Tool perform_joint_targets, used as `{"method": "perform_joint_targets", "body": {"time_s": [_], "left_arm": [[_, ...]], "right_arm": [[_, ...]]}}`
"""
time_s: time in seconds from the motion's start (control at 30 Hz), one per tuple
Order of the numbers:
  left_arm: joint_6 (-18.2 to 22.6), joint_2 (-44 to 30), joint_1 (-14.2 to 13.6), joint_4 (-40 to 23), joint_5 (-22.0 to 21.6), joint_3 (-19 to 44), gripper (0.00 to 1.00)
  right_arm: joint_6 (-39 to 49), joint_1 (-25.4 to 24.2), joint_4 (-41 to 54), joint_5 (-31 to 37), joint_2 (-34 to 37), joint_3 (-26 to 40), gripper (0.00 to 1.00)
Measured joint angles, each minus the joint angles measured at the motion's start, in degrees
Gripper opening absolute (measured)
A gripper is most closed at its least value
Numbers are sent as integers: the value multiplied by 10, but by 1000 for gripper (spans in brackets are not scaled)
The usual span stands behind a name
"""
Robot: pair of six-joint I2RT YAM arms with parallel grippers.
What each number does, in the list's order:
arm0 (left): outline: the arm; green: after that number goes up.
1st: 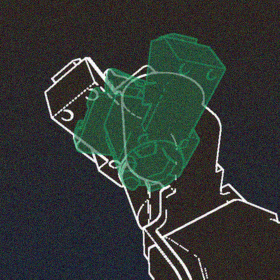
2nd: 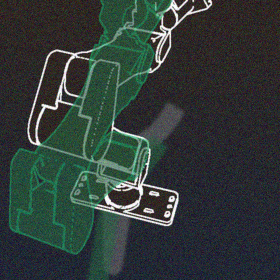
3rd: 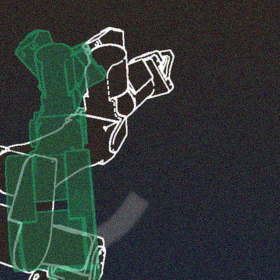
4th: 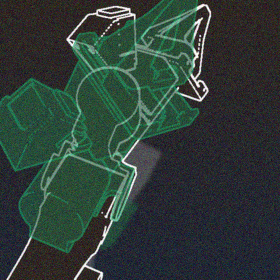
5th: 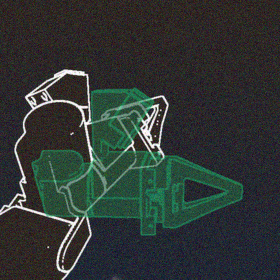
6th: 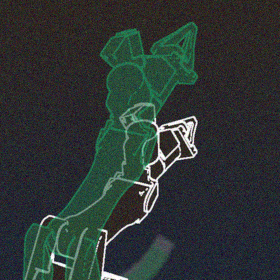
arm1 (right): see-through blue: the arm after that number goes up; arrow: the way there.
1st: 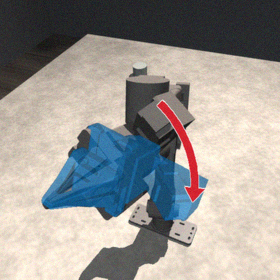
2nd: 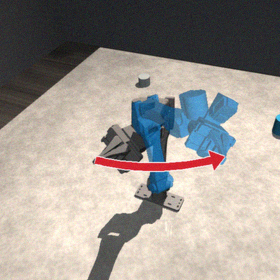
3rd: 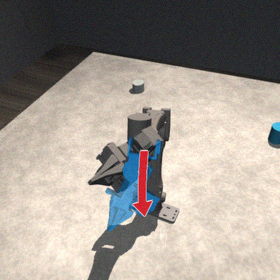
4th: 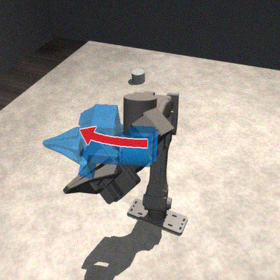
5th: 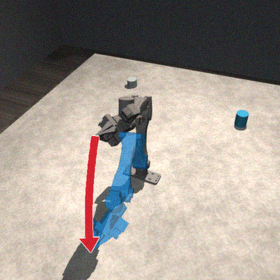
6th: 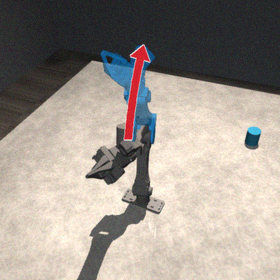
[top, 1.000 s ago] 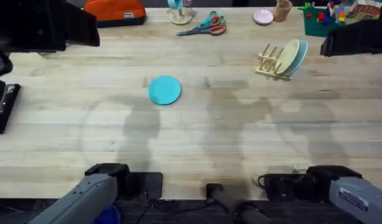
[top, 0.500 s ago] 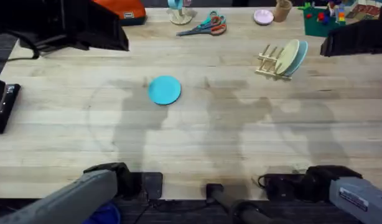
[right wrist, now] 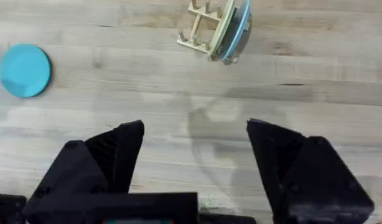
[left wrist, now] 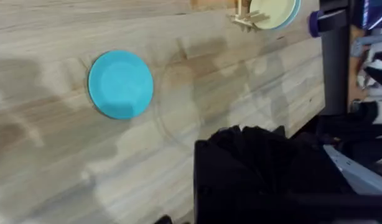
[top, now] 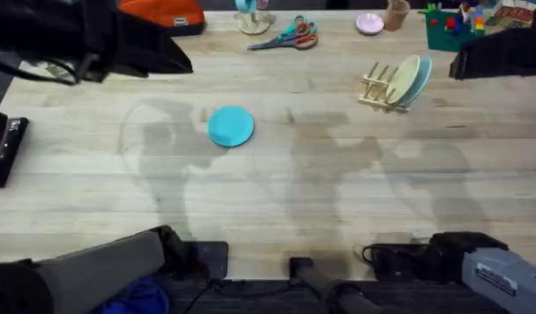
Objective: Pick up the plates from the table one by one and place each into a slot on the dish rack.
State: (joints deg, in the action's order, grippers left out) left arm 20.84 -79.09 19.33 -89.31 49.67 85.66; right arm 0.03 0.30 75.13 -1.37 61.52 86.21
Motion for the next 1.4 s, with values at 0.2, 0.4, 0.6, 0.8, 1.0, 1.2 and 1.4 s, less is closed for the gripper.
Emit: {"method": "perform_joint_targets", "body": {"time_s": [0.2, 0.4, 0.6, 0.8, 1.0, 1.2, 1.4], "left_arm": [[5, -5, 20, 62, 25, -94, 41], [9, -43, 20, 101, 34, -153, 41], [21, -108, 20, 131, 37, -167, 41], [50, -179, 20, 135, 45, -167, 41], [70, -241, 20, 156, 46, -170, 41], [75, -271, 20, 175, 43, -171, 41], [77, -292, 20, 193, 36, -171, 41]], "right_arm": [[0, 0, 0, 0, 0, 0, 994], [0, 0, 0, 0, 0, 0, 994], [0, 0, 0, 0, 0, 0, 994], [0, 0, 0, 0, 0, 0, 995], [0, 0, 0, 0, 0, 0, 995], [0, 0, 0, 0, 0, 0, 993], [0, 0, 1, 0, 0, 0, 994]]}}
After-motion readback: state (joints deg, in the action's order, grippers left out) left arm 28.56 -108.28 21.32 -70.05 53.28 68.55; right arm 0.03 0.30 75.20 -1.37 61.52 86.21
